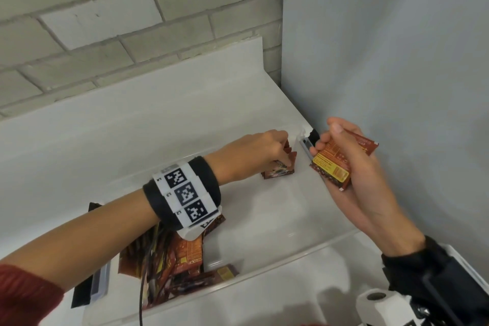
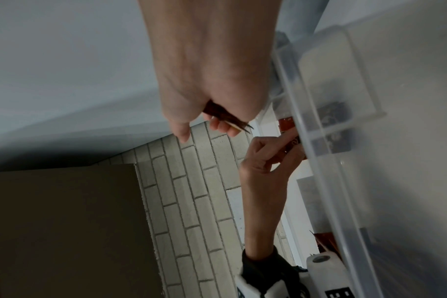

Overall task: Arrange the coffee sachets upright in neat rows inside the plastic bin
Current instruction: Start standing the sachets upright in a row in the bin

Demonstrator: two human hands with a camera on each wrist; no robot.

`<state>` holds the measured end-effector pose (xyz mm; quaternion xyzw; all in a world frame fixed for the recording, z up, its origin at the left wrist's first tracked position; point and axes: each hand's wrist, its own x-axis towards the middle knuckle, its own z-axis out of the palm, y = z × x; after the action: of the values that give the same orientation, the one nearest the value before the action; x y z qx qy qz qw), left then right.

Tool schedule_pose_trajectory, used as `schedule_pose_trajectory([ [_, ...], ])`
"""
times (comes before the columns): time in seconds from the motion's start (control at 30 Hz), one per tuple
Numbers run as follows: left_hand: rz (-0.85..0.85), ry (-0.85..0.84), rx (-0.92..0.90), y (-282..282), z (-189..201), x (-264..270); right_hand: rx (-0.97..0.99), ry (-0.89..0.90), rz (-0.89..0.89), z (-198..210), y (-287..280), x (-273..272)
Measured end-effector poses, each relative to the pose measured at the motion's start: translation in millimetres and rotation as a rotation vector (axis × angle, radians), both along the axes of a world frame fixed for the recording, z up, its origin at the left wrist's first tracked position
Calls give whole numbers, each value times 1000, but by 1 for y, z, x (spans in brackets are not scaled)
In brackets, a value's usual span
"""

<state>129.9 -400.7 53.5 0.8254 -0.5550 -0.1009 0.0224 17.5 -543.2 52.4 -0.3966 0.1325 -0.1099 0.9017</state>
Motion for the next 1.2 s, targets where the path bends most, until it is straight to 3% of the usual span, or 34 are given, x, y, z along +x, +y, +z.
schedule_pose_trajectory([
  [0.4,-87,-139,-185,1,-22,3,193,-12,61,1,-1,-1],
  [0.57,-94,-99,-287,2,-22,5,74,65,77,0,0,1],
  [0.87,225,335,-554,5,25,2,-63,90,72,-5,1,2],
  [1.0,292,582,-620,6,35,-10,-64,64,92,-2,3,2],
  [1.2,344,777,-678,12,37,-16,-57,45,121,-3,3,1],
])
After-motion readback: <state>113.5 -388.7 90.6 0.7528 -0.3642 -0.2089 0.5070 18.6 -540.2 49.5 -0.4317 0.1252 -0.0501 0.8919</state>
